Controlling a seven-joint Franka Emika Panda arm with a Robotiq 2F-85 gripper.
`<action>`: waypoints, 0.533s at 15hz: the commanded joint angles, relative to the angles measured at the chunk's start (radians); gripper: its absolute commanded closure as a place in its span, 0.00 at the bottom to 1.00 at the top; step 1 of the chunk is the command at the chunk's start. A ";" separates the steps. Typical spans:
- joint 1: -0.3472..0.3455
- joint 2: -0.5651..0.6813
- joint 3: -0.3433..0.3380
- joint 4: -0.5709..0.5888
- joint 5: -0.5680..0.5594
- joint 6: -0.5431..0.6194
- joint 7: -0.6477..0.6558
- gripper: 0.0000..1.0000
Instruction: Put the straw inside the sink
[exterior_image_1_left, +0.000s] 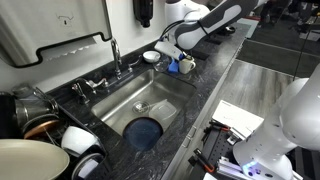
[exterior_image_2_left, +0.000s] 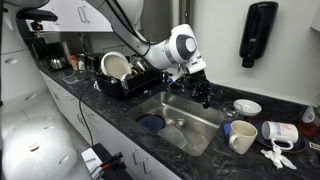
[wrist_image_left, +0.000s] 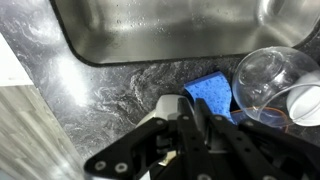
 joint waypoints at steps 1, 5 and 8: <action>-0.037 0.047 -0.007 -0.046 0.082 0.130 -0.106 0.56; -0.068 0.134 -0.028 -0.066 0.281 0.285 -0.293 0.28; -0.081 0.199 -0.026 -0.050 0.443 0.317 -0.453 0.08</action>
